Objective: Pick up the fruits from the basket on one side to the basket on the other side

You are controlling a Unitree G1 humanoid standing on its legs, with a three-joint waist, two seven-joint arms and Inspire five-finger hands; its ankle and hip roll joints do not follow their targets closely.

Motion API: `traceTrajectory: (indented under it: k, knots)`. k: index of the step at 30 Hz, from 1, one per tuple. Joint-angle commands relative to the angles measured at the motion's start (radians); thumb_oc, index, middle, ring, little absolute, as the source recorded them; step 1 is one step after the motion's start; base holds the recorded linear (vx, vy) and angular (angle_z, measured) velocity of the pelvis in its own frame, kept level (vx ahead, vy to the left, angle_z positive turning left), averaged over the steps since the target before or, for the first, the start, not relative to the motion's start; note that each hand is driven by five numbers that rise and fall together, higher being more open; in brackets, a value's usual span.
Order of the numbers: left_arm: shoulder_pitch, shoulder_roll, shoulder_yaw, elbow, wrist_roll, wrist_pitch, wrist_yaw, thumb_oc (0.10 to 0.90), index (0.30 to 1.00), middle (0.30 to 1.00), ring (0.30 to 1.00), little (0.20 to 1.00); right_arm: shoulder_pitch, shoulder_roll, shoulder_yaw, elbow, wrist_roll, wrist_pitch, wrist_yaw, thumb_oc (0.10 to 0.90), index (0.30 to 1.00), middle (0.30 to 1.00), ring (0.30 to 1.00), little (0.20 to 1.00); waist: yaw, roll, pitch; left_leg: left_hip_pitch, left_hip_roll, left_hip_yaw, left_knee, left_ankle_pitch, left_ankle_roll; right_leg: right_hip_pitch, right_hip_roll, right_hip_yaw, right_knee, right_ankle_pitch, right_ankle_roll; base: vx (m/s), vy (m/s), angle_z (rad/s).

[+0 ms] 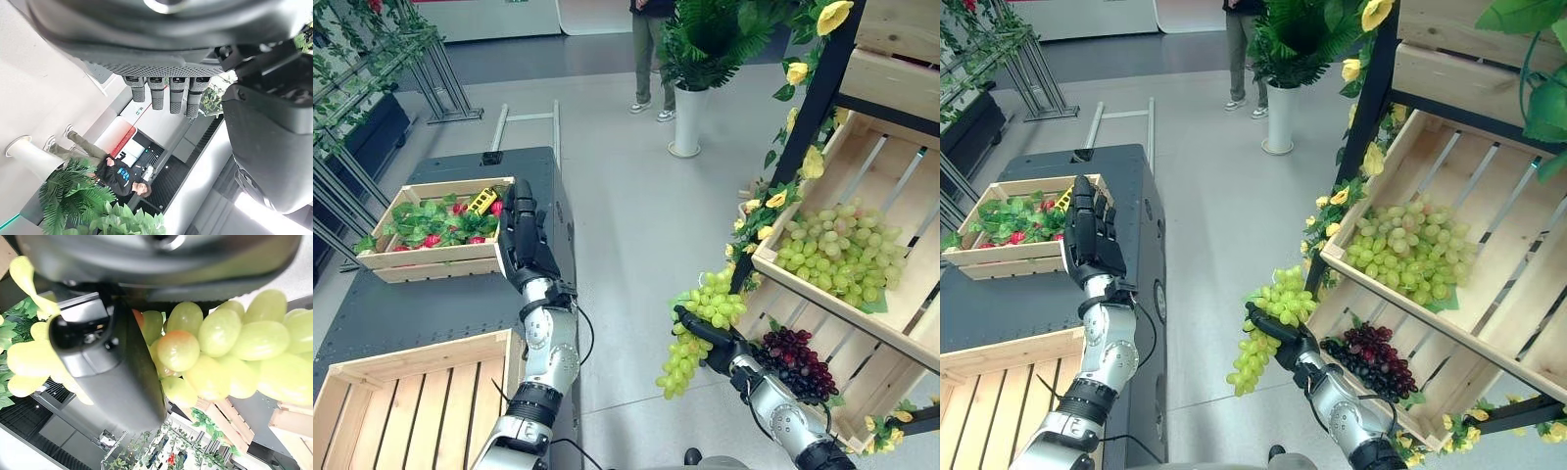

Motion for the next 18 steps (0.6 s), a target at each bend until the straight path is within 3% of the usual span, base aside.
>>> traceTrajectory:
  k: [1, 3, 7, 12, 16, 17, 18]
  knots:
    - [-0.136, 0.076, -0.037, 0.022, 0.347, -0.020, 0.062, 0.800, 0.900, 0.900, 0.900, 0.900, -0.126, 0.059, -0.051, -0.094, -0.053, -0.117, 0.110, 0.400, 0.300, 0.300, 0.300, 0.300, 0.003, -0.023, -0.045, 0.021, 0.025, -0.003, 0.002, -0.114, -0.021, 0.024, -0.022, -0.019, 0.002, -0.069, 0.009, 0.00, 0.000, 0.00]
    - [-0.138, 0.129, -0.063, 0.041, 0.486, 0.026, 0.087, 0.800, 0.900, 0.900, 0.900, 0.900, -0.125, 0.032, -0.047, -0.139, -0.094, -0.127, 0.128, 0.400, 0.300, 0.300, 0.300, 0.300, 0.003, -0.024, -0.044, 0.017, 0.025, 0.000, 0.002, -0.112, -0.020, 0.019, -0.021, -0.016, 0.002, -0.068, 0.010, 0.00, 0.000, 0.00]
    - [-0.120, 0.193, -0.081, 0.099, 0.572, 0.057, 0.078, 0.800, 0.900, 0.900, 0.900, 0.900, -0.118, -0.017, -0.063, -0.199, -0.132, -0.133, 0.175, 0.400, 0.300, 0.300, 0.300, 0.300, -0.001, -0.026, -0.045, 0.013, 0.026, 0.009, 0.002, -0.113, -0.021, 0.012, -0.018, -0.013, 0.002, -0.066, 0.013, 0.00, 0.000, 0.00]
    - [-0.057, 0.193, -0.067, 0.155, 0.538, 0.088, 0.035, 0.800, 0.900, 0.900, 0.900, 0.900, -0.098, -0.065, -0.105, -0.277, -0.171, -0.128, 0.221, 0.400, 0.300, 0.300, 0.300, 0.300, -0.010, -0.034, -0.045, 0.016, 0.030, 0.028, 0.002, -0.110, -0.020, 0.007, -0.008, 0.005, 0.002, -0.064, 0.009, -0.01, -0.016, -0.05]
    - [0.006, 0.150, -0.066, 0.194, 0.503, 0.105, 0.023, 0.800, 0.900, 0.900, 0.900, 0.900, -0.093, -0.107, -0.126, -0.322, -0.207, -0.099, 0.259, 0.400, 0.300, 0.300, 0.300, 0.300, 0.004, -0.045, -0.028, -0.025, -0.015, -0.075, 0.107, -0.163, -0.002, -0.008, -0.001, 0.086, 0.026, -0.064, 0.003, -0.01, 0.067, -0.14]
    - [0.067, 0.132, -0.058, 0.200, 0.462, 0.105, 0.031, 0.800, 0.900, 0.900, 0.900, 0.900, -0.102, -0.128, -0.117, -0.345, -0.215, -0.080, 0.286, 0.400, 0.300, 0.300, 0.300, 0.300, 0.029, -0.041, -0.012, -0.051, -0.064, -0.199, 0.116, -0.175, 0.023, -0.046, 0.009, 0.164, 0.075, -0.065, 0.007, -0.05, 0.221, -0.59]
    - [0.088, 0.122, -0.045, 0.209, 0.428, 0.113, 0.001, 0.800, 0.900, 0.900, 0.900, 0.900, -0.103, -0.147, -0.126, -0.358, -0.212, -0.079, 0.281, 0.400, 0.300, 0.300, 0.300, 0.300, 0.026, -0.039, -0.005, -0.047, -0.053, -0.159, 0.105, -0.168, 0.025, -0.055, 0.006, 0.160, 0.083, -0.064, 0.010, -0.07, 0.297, -1.26]
